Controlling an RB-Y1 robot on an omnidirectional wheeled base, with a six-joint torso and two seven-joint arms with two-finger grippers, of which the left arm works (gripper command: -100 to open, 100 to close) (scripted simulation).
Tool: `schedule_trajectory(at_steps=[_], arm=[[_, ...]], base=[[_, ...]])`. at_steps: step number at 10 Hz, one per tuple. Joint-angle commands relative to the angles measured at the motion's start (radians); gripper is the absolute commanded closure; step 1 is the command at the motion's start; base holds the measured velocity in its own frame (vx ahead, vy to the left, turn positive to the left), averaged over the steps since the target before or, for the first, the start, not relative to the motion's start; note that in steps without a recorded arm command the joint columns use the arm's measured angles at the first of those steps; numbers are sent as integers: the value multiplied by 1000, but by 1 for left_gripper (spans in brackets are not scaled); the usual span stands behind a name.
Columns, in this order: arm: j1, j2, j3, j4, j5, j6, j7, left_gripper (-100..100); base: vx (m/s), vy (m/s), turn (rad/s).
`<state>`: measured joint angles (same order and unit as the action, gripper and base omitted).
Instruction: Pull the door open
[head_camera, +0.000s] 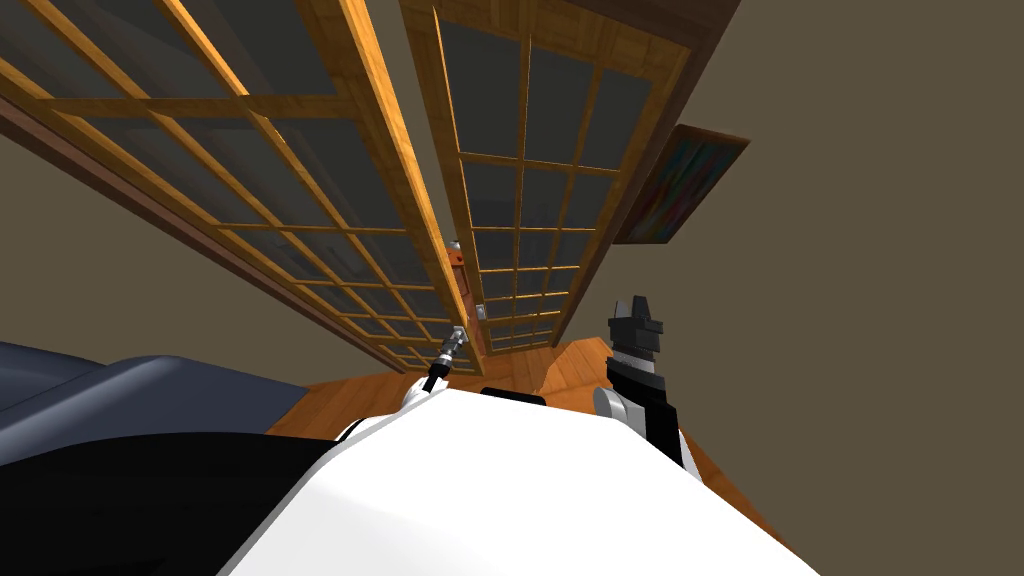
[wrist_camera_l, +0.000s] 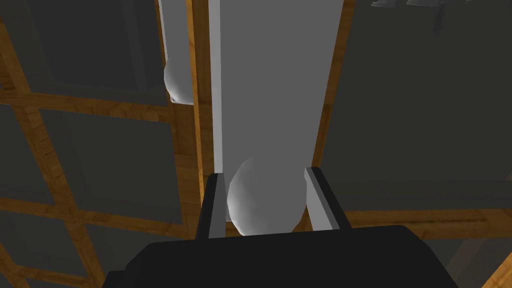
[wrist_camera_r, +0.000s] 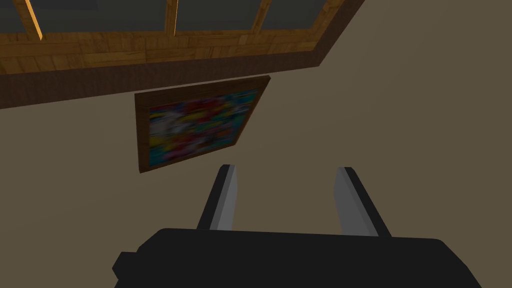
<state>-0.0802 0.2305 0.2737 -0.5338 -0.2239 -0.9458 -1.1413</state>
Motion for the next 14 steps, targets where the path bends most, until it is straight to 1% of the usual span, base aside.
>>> schedule_trajectory(at_steps=[1,5,6,9,10,12,13,14], arm=[[4,1,-3,2,12,0,45,100],[8,4,-15,-1,43,2,152,100],[8,4,-15,-1,43,2,158,100],[11,6,-26,-3,72,4,248,100],[11,6,-26,-3,72,4,259,100],[13,8,-35,-5,96,5,321,100],[13,8,-35,-5,96,5,334,100],[15,8,-40,-6,108,6,370,100]], base=[[-56,16,-47],[-44,14,-47],[-29,11,-26],[-39,15,-58],[-35,20,-28],[-38,15,-62],[-28,14,-32],[-26,15,-47]])
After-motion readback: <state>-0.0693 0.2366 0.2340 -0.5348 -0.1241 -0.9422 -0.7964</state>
